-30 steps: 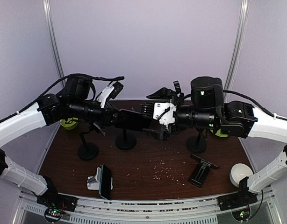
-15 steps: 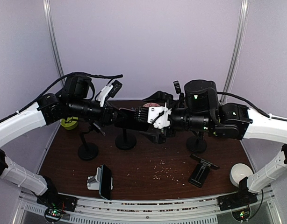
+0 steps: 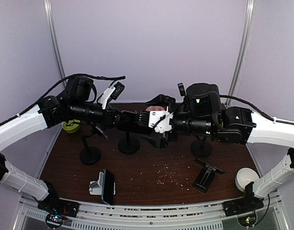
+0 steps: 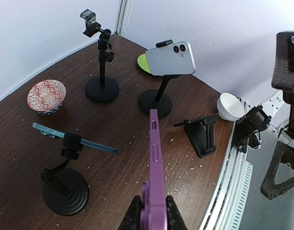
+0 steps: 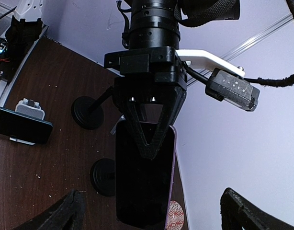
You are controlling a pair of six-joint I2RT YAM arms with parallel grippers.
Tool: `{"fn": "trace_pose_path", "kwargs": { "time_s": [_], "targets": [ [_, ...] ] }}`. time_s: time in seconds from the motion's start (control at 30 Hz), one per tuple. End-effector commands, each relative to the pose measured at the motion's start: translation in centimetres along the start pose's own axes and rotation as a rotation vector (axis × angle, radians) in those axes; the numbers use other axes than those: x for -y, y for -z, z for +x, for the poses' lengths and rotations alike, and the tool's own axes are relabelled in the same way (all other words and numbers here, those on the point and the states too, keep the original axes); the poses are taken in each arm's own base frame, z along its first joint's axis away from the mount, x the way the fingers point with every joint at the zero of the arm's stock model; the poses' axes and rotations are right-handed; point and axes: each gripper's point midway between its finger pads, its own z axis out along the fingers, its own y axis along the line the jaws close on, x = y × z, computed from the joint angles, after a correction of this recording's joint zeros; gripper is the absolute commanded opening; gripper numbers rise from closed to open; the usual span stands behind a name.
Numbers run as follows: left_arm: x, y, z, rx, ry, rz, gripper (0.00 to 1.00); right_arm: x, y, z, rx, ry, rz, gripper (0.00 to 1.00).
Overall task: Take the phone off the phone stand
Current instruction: Pass from the left arm to the right
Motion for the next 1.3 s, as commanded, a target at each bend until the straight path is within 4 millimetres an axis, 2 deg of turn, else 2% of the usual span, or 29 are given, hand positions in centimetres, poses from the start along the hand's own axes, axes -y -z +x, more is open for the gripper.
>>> {"fn": "trace_pose_path", "kwargs": {
  "time_s": [0.0,0.67,1.03,1.27],
  "targets": [
    [0.9,1.3,-3.9,0.139,-0.045,0.029,0.0,0.9,0.0,-0.8,0.017,-0.009,0.037,1.0],
    [1.0,2.0,-4.6,0.169,-0.02,0.044,0.0,1.4,-0.7,-0.9,0.022,-0.023,0.078,1.0],
    [1.5,2.9,-5.1,0.194,-0.009,0.061,0.0,1.6,-2.3,-1.3,0.025,-0.022,0.094,1.0],
    [2.7,4.4,-6.4,0.26,0.018,0.104,0.0,1.4,-4.6,-0.2,-0.027,-0.011,0.115,1.0]
  ]
}}
